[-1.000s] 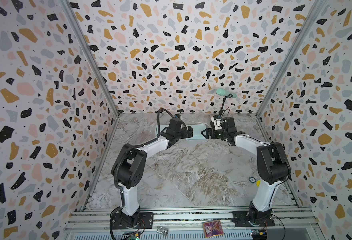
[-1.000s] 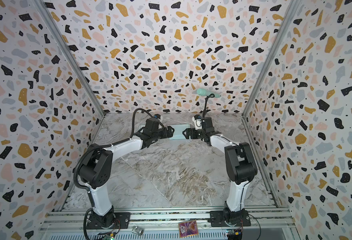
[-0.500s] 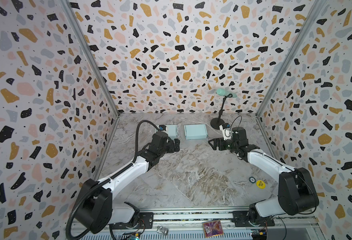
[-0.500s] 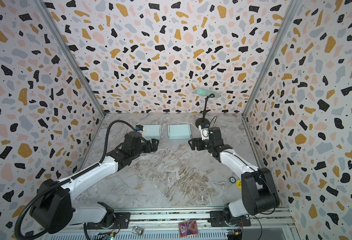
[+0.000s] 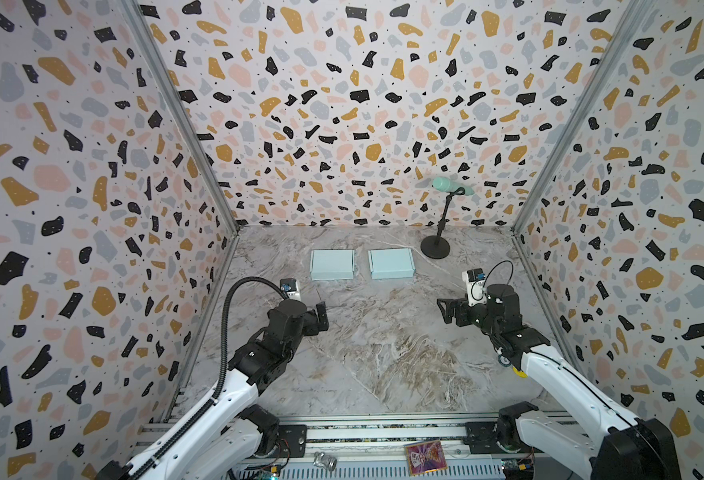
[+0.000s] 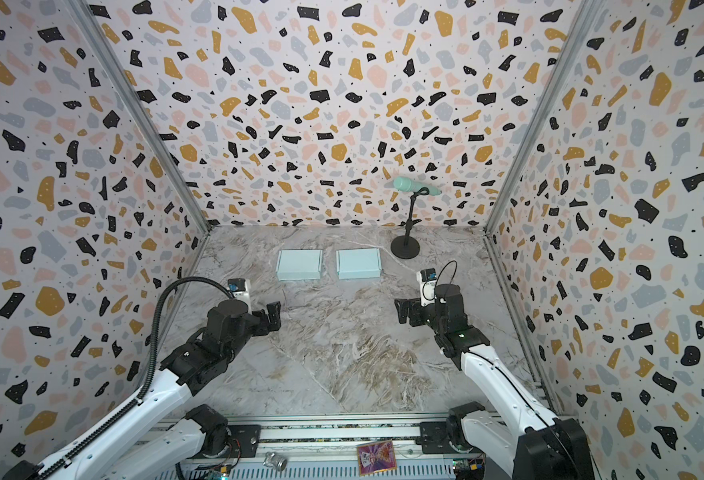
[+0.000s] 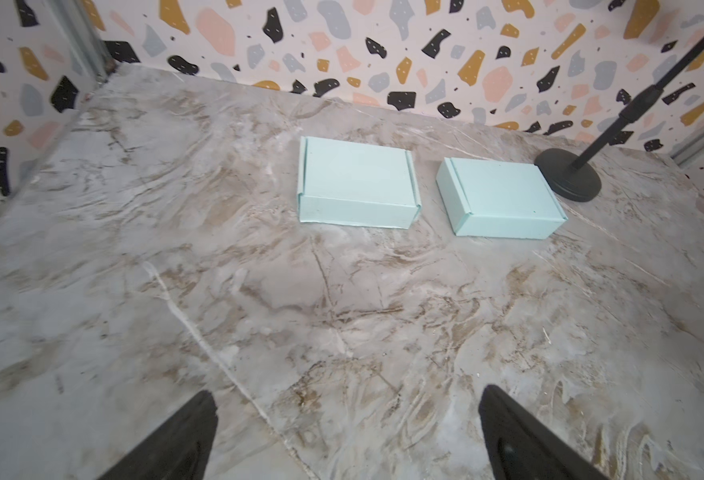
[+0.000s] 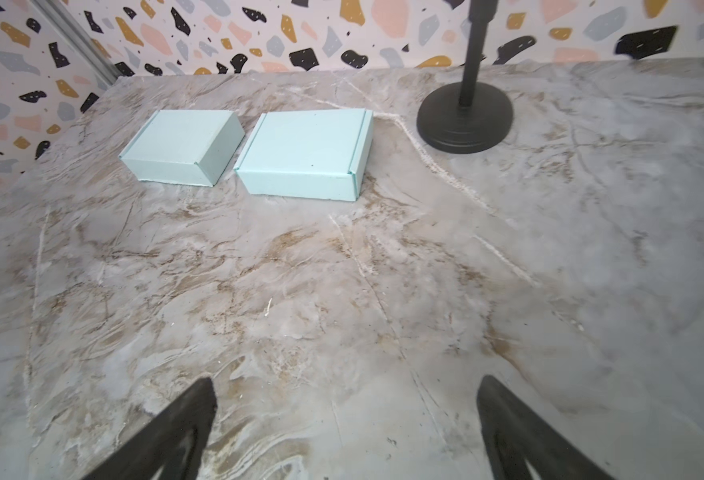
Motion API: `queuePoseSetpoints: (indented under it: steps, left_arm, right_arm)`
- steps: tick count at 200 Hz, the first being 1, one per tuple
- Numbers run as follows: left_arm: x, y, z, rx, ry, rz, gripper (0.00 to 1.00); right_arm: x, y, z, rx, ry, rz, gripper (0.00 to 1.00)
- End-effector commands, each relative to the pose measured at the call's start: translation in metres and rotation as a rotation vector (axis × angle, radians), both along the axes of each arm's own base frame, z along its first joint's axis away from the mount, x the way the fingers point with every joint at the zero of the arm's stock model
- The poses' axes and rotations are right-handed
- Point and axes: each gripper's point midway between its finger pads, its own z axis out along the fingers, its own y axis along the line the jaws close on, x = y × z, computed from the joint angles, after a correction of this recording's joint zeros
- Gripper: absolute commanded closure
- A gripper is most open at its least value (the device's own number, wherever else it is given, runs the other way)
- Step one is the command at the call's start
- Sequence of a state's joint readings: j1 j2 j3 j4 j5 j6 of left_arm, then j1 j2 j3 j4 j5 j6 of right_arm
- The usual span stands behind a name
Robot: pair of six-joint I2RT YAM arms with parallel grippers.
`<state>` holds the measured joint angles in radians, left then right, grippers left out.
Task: Fold the paper box
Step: 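Open both grippers and pull both arms back toward the robot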
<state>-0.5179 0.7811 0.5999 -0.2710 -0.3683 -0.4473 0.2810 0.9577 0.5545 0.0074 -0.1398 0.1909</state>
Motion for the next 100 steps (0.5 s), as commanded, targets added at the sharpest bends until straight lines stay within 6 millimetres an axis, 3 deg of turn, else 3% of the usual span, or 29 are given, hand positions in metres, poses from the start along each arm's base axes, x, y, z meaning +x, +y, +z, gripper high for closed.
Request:
queuePoseSetpoints:
  steps: [1, 24, 68, 100]
  left_arm:
    - [0.002, 0.028, 0.02, 0.028, -0.085, 0.145, 0.0]
    - [0.0, 0.052, 0.028, 0.045, -0.129, 0.288, 0.0]
    - [0.005, 0.076, 0.03, 0.196, -0.16, 0.415, 0.0]
    - [0.003, 0.09, 0.032, 0.275, -0.228, 0.475, 0.0]
  right_arm:
    - [-0.002, -0.021, 0.006, -0.055, -0.061, -0.085, 0.01]
    - [-0.005, -0.035, 0.007, -0.07, -0.093, -0.149, 0.01]
    - [-0.01, -0.071, 0.003, -0.115, -0.158, -0.339, 0.01]
    - [-0.018, -0.083, 0.008, -0.154, -0.257, -0.367, 0.01]
